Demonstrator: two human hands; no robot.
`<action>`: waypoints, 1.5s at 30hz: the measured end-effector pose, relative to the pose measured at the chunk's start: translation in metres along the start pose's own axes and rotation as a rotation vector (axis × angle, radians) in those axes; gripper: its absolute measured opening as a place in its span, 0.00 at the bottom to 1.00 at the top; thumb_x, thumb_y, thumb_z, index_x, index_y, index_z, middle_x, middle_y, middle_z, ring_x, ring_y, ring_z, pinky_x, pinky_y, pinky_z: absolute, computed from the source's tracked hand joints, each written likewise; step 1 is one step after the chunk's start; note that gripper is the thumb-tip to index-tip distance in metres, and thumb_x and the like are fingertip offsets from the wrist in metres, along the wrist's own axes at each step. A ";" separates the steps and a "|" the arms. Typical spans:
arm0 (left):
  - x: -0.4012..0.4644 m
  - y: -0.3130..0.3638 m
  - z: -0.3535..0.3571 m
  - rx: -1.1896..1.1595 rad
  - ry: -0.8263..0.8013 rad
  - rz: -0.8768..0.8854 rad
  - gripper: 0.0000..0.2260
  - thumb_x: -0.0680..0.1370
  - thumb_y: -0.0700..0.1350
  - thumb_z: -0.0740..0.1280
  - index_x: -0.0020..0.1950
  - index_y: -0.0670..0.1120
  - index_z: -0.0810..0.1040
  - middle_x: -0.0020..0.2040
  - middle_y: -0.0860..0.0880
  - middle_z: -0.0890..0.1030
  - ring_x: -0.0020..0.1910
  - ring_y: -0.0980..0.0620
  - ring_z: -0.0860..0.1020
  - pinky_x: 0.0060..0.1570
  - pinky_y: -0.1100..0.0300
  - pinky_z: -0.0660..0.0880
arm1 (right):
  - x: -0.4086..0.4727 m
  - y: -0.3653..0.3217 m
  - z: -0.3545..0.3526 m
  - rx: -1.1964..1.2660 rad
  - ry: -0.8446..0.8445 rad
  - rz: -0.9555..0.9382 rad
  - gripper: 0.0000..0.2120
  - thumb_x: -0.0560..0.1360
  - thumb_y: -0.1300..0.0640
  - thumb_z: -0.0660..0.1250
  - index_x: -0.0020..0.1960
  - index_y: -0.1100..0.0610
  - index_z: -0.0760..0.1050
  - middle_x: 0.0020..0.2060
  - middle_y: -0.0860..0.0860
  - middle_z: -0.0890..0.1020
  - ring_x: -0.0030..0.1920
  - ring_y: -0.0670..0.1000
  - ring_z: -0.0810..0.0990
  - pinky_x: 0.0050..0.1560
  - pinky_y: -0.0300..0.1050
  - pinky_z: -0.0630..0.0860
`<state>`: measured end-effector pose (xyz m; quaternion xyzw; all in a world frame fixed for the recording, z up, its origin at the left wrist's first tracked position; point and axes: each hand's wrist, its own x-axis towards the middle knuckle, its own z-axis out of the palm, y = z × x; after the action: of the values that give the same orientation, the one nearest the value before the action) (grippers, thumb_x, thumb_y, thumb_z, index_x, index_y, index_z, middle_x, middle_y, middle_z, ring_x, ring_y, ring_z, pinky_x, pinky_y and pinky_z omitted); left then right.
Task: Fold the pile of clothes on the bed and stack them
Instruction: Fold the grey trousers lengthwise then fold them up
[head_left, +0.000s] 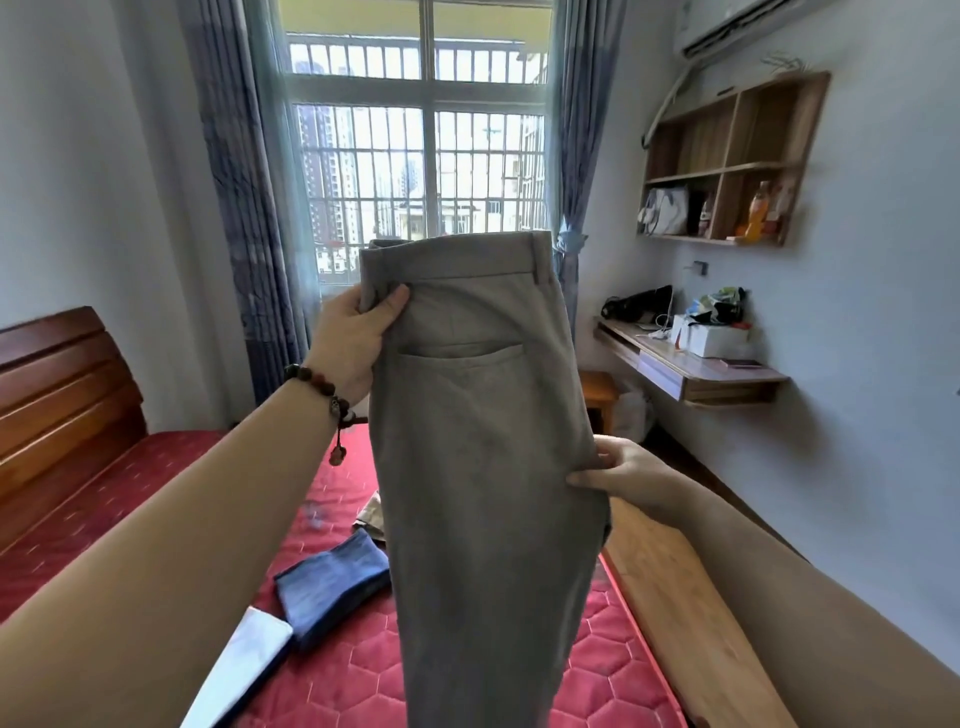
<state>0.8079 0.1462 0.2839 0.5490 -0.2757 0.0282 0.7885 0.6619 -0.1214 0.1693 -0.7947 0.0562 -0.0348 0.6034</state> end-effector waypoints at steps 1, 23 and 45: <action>-0.004 0.000 0.002 -0.007 -0.019 -0.006 0.03 0.79 0.38 0.65 0.49 0.43 0.79 0.41 0.51 0.85 0.43 0.54 0.82 0.49 0.58 0.80 | -0.001 -0.008 0.005 0.073 -0.010 0.002 0.26 0.67 0.59 0.78 0.62 0.52 0.75 0.56 0.50 0.83 0.56 0.49 0.82 0.59 0.48 0.78; -0.040 -0.086 -0.038 0.972 0.314 0.286 0.23 0.76 0.61 0.65 0.35 0.43 0.66 0.27 0.48 0.71 0.29 0.47 0.71 0.30 0.53 0.63 | 0.055 -0.024 0.057 -0.173 0.480 -0.369 0.08 0.77 0.50 0.67 0.55 0.51 0.74 0.46 0.42 0.80 0.48 0.41 0.78 0.47 0.35 0.72; 0.161 -0.586 -0.103 1.055 -0.035 -0.324 0.18 0.80 0.58 0.58 0.51 0.42 0.71 0.40 0.39 0.81 0.43 0.36 0.79 0.40 0.47 0.72 | 0.415 0.322 0.038 -0.430 0.654 0.171 0.11 0.78 0.50 0.66 0.47 0.57 0.71 0.33 0.47 0.76 0.33 0.50 0.72 0.36 0.45 0.64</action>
<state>1.1893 -0.0362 -0.1643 0.9056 -0.1492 0.0315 0.3958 1.0623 -0.2248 -0.1557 -0.8423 0.3173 -0.2228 0.3746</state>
